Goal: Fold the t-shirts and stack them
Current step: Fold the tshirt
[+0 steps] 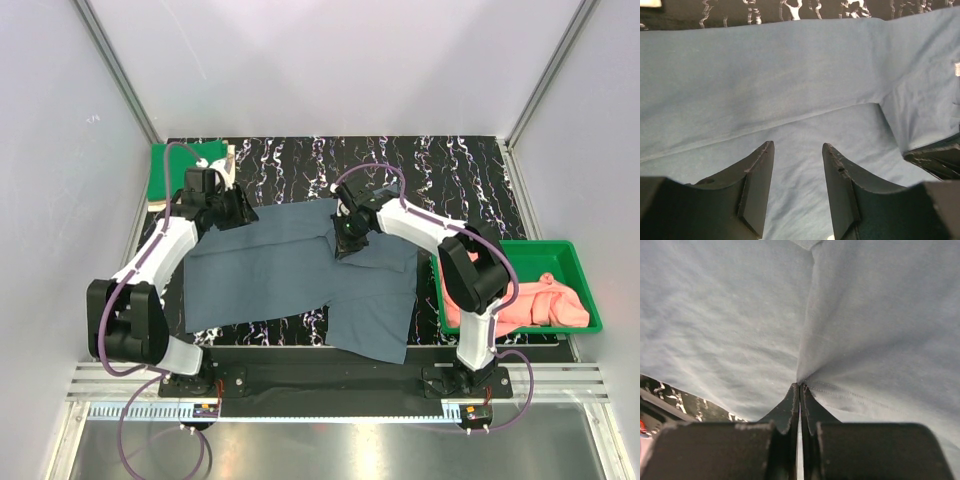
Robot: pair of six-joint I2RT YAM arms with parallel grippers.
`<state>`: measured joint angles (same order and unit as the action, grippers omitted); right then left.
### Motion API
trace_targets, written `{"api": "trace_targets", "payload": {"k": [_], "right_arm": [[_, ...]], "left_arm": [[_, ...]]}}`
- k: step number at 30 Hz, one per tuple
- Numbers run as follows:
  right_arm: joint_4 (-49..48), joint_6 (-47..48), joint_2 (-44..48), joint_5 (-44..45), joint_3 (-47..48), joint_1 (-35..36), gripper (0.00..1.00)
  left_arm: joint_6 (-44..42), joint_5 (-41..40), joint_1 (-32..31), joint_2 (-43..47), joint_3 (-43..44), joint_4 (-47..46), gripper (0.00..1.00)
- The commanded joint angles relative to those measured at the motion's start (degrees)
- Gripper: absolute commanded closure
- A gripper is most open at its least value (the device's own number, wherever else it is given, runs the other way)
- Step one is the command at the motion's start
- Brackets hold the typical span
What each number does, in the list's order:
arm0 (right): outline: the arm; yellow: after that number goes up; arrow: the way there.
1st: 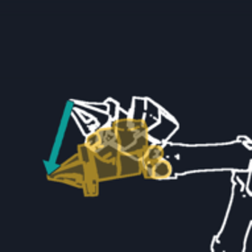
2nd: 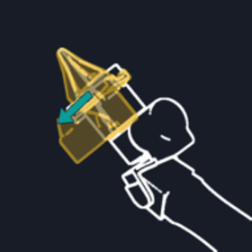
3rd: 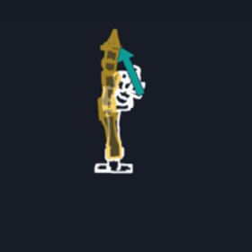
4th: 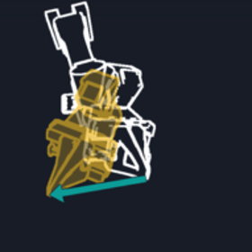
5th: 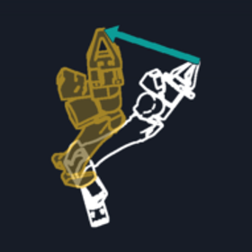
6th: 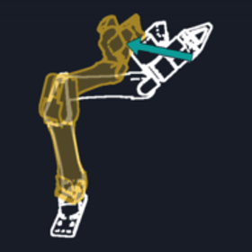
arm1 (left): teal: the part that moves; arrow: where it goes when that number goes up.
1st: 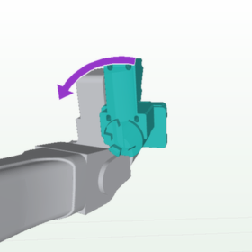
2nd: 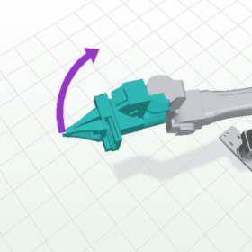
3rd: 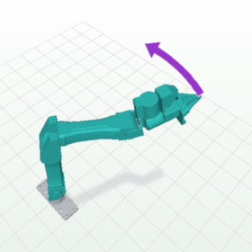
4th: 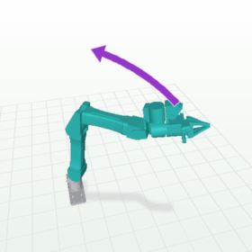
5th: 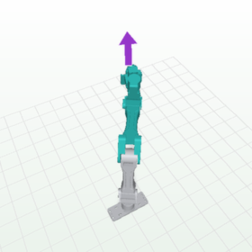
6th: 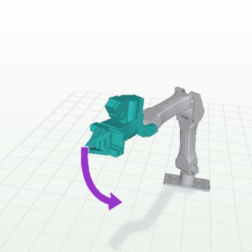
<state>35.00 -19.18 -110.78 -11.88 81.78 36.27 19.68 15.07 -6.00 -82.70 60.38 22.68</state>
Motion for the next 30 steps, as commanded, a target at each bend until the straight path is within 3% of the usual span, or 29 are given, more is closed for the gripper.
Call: {"api": "trace_targets", "payload": {"k": [1, 5, 9, 13, 19, 30], "right_arm": [[0.1, -3.4, -1.0, -2.9, 2.8, 0.5, 0.96], [2.2, -6.1, 1.8, -3.0, 4.5, 0.5, 0.77], [7.7, -10.2, 7.3, 7.5, 5.6, -0.5, 0.65], [10.9, -15.0, 12.0, 14.8, 0.6, -5.8, 0.66], [10.4, -18.3, 17.5, 16.8, -10.2, -14.4, 0.7], [6.0, -18.4, 13.0, 19.6, -12.8, -18.9, 0.64]], "left_arm": [[-0.9, 6.0, -1.0, -1.0, 1.0, -2.0, 0.53], [-1.1, 7.2, -5.5, -2.0, 0.6, -2.0, 0.53], [4.3, 7.5, -10.0, 0.6, -1.0, -3.5, 0.53], [12.9, 9.4, -15.5, 3.9, -7.5, -15.3, 0.52], [14.8, 9.2, -21.6, -1.6, -6.5, -17.9, 0.52], [21.4, 8.0, -24.5, -12.7, -10.4, -32.4, 0.58]]}}
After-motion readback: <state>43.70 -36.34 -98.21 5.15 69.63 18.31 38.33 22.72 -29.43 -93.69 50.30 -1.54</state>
